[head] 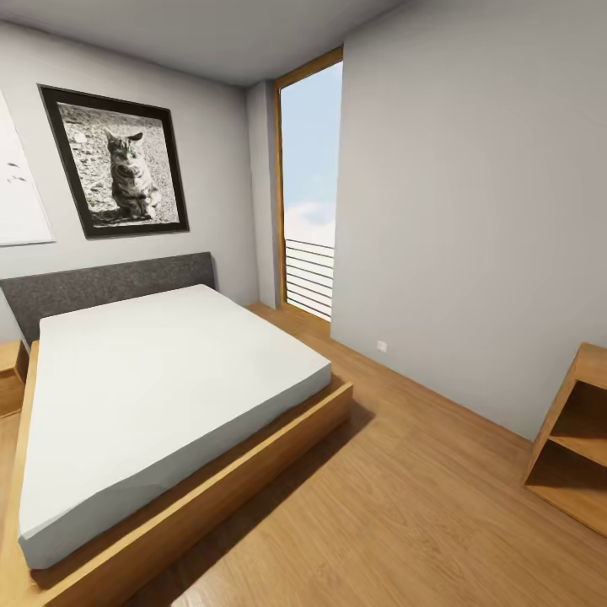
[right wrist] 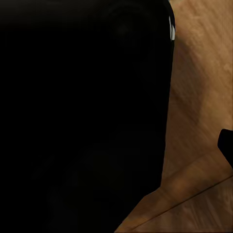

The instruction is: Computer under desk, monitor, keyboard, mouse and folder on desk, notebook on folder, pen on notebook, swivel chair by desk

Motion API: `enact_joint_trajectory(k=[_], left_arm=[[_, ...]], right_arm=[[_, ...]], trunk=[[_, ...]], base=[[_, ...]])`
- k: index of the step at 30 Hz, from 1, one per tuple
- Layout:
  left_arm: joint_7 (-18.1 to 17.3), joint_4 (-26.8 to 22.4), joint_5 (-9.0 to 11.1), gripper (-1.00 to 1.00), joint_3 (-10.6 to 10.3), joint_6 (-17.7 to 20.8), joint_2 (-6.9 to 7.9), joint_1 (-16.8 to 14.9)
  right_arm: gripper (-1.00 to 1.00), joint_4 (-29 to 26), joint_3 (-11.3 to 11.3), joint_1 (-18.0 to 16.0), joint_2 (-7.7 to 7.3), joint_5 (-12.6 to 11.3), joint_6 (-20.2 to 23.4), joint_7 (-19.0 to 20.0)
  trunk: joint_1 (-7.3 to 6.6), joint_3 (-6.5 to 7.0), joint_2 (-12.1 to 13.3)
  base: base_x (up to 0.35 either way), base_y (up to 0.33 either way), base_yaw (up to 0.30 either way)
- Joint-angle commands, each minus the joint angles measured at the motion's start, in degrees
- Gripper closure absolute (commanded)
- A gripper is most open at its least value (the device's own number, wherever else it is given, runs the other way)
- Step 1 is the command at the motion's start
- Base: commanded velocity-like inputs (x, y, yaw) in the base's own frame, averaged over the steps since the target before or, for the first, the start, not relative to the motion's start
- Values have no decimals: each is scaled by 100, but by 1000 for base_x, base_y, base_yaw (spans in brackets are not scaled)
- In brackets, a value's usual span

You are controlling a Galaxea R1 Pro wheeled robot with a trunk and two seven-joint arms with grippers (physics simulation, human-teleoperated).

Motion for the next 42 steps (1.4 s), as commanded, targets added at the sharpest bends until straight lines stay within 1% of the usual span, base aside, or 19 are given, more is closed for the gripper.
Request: enact_joint_trajectory(k=[1, 2, 5, 7, 31, 34, 42], left_arm=[[-9, -8, 33, -100, 5, -11, 33, 33], [-9, -10, 26, -100, 4, -10, 65, 65], [-9, -12, 19, -100, 4, -10, 162, 150], [-9, -12, 19, -100, 4, -10, 214, 150], [-9, -13, 13, -100, 3, -10, 201, 148], [-9, -17, 21, -100, 6, -9, 203, 154], [-9, -20, 23, -100, 8, -6, 202, 157]], right_arm=[[-100, -33, -33, -34, 33, -8, -31, -32], [-100, -66, -28, -67, 64, -4, -30, -31], [-100, -154, -17, -166, 69, -2, -28, -30], [-100, -154, -17, -207, 69, -2, -28, -30], [-100, -149, -10, -203, 72, 0, -26, -29], [-100, -137, -21, -220, 65, -43, -13, 13], [-100, -133, -25, -228, 62, -56, -14, 32]], trunk=[[0, -3, -1], [0, -3, -1], [0, -3, -1], [0, -3, -1], [0, -3, -1], [0, -3, -1], [0, -3, -1]], base=[[0, 0, 0], [0, 0, 0], [0, 0, 0], [0, 0, 0], [0, 0, 0], [0, 0, 0], [0, 0, 0]])
